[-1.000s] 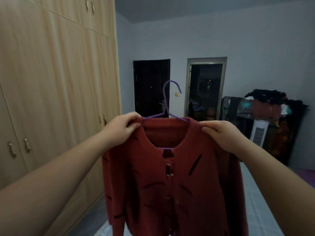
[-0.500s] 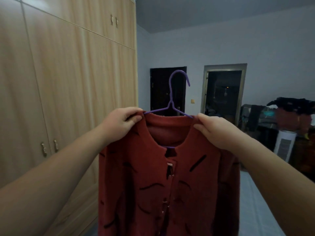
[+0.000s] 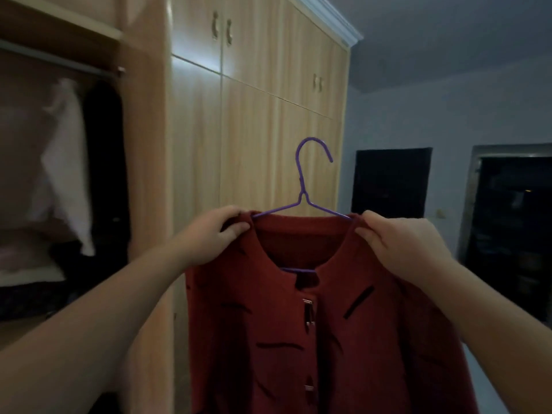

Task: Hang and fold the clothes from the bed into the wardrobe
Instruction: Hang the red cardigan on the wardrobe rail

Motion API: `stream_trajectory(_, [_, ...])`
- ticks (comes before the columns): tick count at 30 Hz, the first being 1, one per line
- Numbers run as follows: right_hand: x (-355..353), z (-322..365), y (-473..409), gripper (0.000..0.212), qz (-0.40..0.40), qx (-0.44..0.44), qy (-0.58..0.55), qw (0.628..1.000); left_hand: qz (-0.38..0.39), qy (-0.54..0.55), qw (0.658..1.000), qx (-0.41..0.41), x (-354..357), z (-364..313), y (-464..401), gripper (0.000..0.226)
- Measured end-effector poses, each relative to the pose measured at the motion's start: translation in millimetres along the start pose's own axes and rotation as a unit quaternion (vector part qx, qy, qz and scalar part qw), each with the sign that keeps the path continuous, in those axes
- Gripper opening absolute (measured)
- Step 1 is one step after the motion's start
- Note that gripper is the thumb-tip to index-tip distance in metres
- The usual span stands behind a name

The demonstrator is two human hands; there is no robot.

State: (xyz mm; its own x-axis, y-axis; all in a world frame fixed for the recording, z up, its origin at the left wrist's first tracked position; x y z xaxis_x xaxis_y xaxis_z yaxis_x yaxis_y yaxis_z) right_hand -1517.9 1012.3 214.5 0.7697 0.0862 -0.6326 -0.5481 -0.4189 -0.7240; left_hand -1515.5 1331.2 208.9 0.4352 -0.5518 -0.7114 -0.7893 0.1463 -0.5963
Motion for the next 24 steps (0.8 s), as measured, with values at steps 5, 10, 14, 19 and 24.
stream_trajectory(5, [6.2, 105.9, -44.9, 0.027, -0.021, 0.103, -0.047, 0.993, 0.011, -0.016, 0.996, -0.085, -73.0, 46.7, 49.1, 0.022])
stream_trajectory(10, [3.8, 285.0, -9.0, 0.024, 0.046, 0.184, -0.527, 0.828, -0.002, 0.073, 0.974, -0.214, -86.4, 83.3, 87.0, 0.021])
stream_trajectory(14, [22.1, 358.3, -16.7, 0.046, 0.162, 0.315, -0.737, 0.576, 0.05, 0.291, 0.903, -0.313, -70.5, 93.7, 124.7, 0.02])
stream_trajectory(19, [46.9, 394.3, -24.7, 0.06, 0.202, 0.339, -0.695, 0.601, 0.102, 0.414, 0.855, -0.296, -66.8, 106.1, 181.2, 0.039])
stream_trajectory(24, [57.8, 429.4, -36.5, 0.037, 0.248, 0.251, -0.691, 0.631, 0.181, 0.62, 0.718, -0.258, -86.3, 141.9, 227.4, 0.059])
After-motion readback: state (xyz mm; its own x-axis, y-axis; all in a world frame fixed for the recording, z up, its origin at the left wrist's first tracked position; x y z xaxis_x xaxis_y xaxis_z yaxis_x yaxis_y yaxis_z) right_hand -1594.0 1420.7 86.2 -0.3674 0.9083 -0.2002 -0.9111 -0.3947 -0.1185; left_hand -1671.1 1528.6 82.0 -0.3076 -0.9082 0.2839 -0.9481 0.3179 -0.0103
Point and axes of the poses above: each hand's wrist, its own y-axis away from the middle knuckle, its own x-axis out of the palm, z = x × y, the point moved 4 cm from there along -y, towards the middle knuckle, and after that the axes turned 4 degrees about -x, right-handed, at the moved point
